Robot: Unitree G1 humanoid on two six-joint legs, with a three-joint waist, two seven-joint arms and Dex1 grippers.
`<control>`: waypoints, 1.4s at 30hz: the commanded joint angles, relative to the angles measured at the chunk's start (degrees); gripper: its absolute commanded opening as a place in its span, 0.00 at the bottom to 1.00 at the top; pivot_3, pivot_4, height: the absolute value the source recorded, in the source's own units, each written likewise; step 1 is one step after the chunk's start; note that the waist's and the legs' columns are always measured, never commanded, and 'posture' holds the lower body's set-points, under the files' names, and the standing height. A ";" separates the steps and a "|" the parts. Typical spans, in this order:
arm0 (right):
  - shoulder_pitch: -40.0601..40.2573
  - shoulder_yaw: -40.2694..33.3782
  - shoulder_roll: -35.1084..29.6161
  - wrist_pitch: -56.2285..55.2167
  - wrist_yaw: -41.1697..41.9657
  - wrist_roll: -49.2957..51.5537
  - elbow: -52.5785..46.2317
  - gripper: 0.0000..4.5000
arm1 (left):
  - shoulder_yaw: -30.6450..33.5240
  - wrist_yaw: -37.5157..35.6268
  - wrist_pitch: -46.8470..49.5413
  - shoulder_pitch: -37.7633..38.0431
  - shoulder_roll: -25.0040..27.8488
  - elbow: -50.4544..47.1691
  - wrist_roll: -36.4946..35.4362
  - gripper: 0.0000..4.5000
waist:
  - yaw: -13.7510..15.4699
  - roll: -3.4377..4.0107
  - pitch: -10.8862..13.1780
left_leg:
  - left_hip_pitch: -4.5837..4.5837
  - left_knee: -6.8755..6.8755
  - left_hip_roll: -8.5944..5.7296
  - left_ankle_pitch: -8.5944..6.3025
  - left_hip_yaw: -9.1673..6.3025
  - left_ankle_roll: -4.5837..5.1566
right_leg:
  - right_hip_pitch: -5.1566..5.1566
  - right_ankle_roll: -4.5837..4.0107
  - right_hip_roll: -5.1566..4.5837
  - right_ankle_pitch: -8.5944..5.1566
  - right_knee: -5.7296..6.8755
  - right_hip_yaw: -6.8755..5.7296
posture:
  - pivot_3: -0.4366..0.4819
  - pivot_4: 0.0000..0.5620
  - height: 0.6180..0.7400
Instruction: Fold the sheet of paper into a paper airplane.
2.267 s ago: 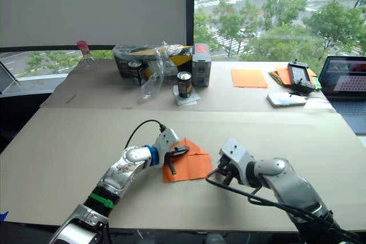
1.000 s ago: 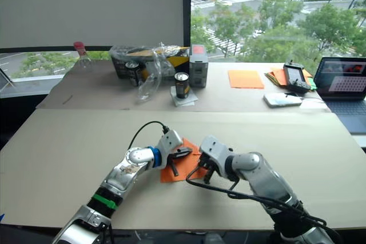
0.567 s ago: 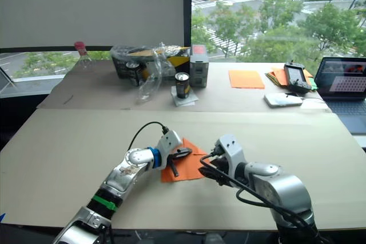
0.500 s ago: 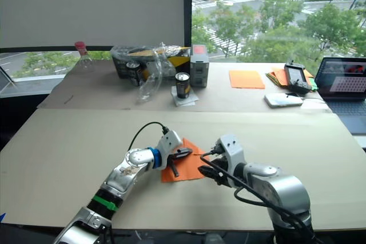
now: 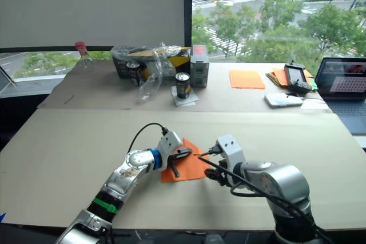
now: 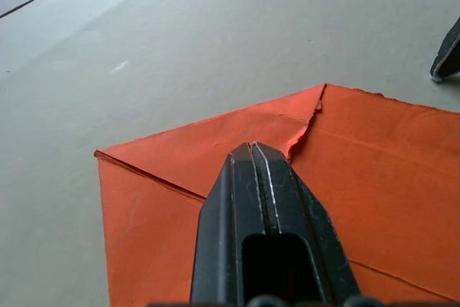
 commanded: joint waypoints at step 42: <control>5.93 -15.96 1.44 -1.86 -28.16 56.94 14.43 0.64 | -2.12 -0.79 0.97 0.64 0.76 3.15 1.61 0.00 | -0.01 0.00 0.02 | -0.16 -0.05 0.02 -0.03 -0.01 0.05 | -0.04 0.02 0.01 -0.02 -0.15 0.00 | 0.48 0.27 0.93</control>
